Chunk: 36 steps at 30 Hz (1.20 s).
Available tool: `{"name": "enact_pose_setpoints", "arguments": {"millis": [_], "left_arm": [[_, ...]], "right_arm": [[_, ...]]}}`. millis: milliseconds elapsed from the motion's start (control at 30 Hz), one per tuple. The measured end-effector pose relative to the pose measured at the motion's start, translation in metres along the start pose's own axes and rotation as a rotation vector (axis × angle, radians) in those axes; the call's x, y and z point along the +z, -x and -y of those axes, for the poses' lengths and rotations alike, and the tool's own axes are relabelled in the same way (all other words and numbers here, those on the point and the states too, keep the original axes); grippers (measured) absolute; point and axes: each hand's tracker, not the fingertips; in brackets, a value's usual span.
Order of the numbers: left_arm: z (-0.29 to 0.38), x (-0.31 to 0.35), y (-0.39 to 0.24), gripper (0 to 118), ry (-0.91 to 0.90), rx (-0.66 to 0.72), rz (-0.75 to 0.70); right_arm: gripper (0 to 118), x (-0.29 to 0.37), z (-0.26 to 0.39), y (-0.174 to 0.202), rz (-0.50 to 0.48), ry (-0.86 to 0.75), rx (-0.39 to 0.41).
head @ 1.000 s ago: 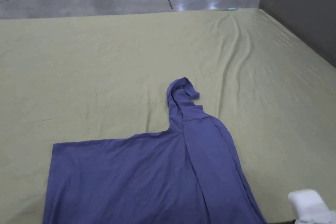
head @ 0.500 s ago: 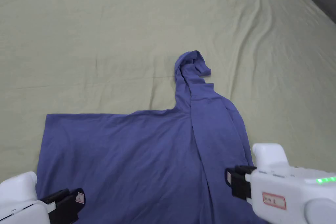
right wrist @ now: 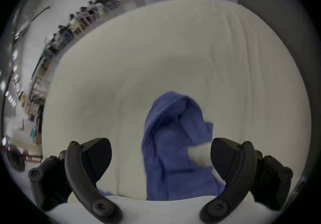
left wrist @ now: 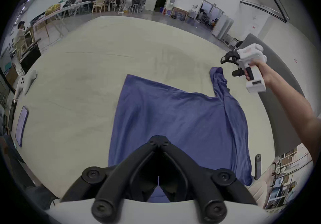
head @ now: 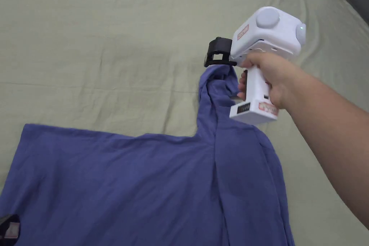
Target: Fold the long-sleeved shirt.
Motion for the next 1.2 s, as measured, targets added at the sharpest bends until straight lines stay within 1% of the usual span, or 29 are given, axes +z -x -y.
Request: {"name": "enact_pose_setpoints", "arguments": {"millis": [33, 67, 133, 167, 200, 233, 267, 300, 333, 400, 433, 500, 533, 567, 633, 667, 733, 767, 867, 967, 1000, 1067, 1100, 1167, 1200], "left_arm": [[0.001, 0.000, 0.003, 0, 0.010, 0.011, -0.003], [0.003, 0.001, 0.006, 0, 0.019, 0.015, -0.010], [0.008, 0.000, 0.009, 0, 0.039, 0.014, -0.037], [0.011, 0.001, 0.011, 0, 0.048, 0.016, -0.042], [0.013, 0.001, 0.020, 0, 0.055, 0.020, -0.044], [0.015, 0.002, 0.022, 0, 0.060, 0.024, -0.047], [0.017, 0.002, 0.023, 0, 0.069, 0.027, -0.052], [0.019, 0.003, 0.024, 0, 0.076, 0.028, -0.056], [0.020, 0.002, 0.028, 0, 0.077, 0.028, -0.057], [0.022, -0.001, 0.030, 0, 0.084, 0.034, -0.048], [0.022, -0.003, 0.030, 0, 0.085, 0.035, -0.041], [0.022, -0.006, 0.026, 0, 0.086, 0.034, -0.024], [0.021, -0.005, 0.024, 0, 0.083, 0.035, -0.012], [0.020, -0.002, 0.021, 0, 0.075, 0.036, 0.002], [0.018, 0.004, 0.020, 0, 0.055, 0.031, 0.027], [0.018, 0.007, 0.018, 0, 0.051, 0.021, 0.041], [0.020, 0.012, 0.013, 0, 0.042, 0.011, 0.053], [0.021, 0.014, 0.012, 0, 0.039, 0.008, 0.057], [0.026, 0.018, 0.011, 0, 0.043, 0.017, 0.077], [0.031, 0.022, 0.010, 0, 0.050, 0.018, 0.085], [0.033, 0.024, 0.010, 0, 0.051, 0.011, 0.087], [0.035, 0.026, 0.010, 0, 0.053, 0.002, 0.085], [0.035, 0.026, 0.011, 0, 0.053, -0.002, 0.085], [0.037, 0.027, 0.011, 0, 0.056, -0.002, 0.082], [0.038, 0.028, 0.012, 0, 0.057, 0.000, 0.081]], "right_arm": [[118, 0.008, 0.007, -0.006, 0.032, 0.007, -0.021], [118, 0.002, 0.005, -0.005, 0.067, 0.011, -0.061], [116, -0.011, 0.003, -0.007, 0.067, 0.037, -0.103], [112, -0.049, -0.019, -0.013, 0.082, 0.092, -0.155], [103, -0.056, -0.020, -0.013, 0.086, 0.124, -0.177], [77, -0.059, -0.020, -0.011, 0.088, 0.129, -0.192], [50, -0.057, -0.020, -0.007, 0.084, 0.110, -0.170], [28, -0.061, -0.032, -0.004, 0.108, 0.086, -0.099], [14, -0.055, -0.035, 0.001, 0.123, 0.033, -0.023], [14, -0.038, -0.042, 0.009, 0.116, -0.009, 0.069], [14, -0.008, -0.010, 0.012, 0.094, -0.092, 0.110], [14, 0.034, 0.009, 0.014, 0.075, -0.181, 0.162], [14, 0.054, 0.021, 0.014, 0.069, -0.210, 0.211], [14, 0.068, 0.012, 0.013, 0.068, -0.228, 0.254], [14, 0.105, 0.038, 0.012, 0.065, -0.282, 0.334], [14, 0.121, 0.054, 0.009, 0.065, -0.309, 0.348], [14, 0.148, 0.087, 0.000, 0.052, -0.340, 0.349], [14, 0.156, 0.104, -0.004, 0.047, -0.341, 0.343], [14, 0.166, 0.168, -0.021, 0.049, -0.329, 0.275], [14, 0.158, 0.233, -0.041, -0.002, -0.262, 0.132], [14, 0.151, 0.252, -0.046, 0.012, -0.248, 0.075], [14, 0.132, 0.281, -0.055, 0.039, -0.187, 0.006], [14, 0.118, 0.296, -0.062, 0.045, -0.163, -0.050], [14, 0.094, 0.313, -0.072, 0.069, -0.079, -0.130], [14, 0.080, 0.322, -0.075, 0.069, -0.059, -0.157]]}}
